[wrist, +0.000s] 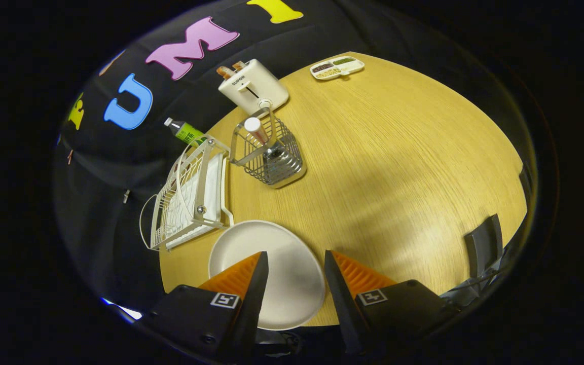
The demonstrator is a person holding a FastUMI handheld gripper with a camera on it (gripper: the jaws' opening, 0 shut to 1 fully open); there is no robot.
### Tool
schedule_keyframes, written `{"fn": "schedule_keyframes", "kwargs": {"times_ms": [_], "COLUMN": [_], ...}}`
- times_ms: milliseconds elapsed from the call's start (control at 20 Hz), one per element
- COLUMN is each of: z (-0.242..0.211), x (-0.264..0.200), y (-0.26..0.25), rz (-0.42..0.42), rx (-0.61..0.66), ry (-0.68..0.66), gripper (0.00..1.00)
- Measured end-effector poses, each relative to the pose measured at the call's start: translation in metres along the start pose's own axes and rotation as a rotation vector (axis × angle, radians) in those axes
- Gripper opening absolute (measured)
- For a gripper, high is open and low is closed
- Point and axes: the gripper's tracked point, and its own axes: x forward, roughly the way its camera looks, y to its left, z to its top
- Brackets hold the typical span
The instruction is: Take the plate from the dish rack, then take the spoon from the basket and place it into the plate.
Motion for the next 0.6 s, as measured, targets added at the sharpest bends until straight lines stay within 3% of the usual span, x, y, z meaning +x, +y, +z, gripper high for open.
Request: {"fn": "schedule_keyframes", "kwargs": {"times_ms": [200,600], "z": [0.011,0.073], "x": [-0.016,-0.059], "y": [0.011,0.044], "rz": [0.016,-0.027], "rx": [-0.088,-0.397], "ry": [-0.025,-0.187], "gripper": [0.81,0.82]}}
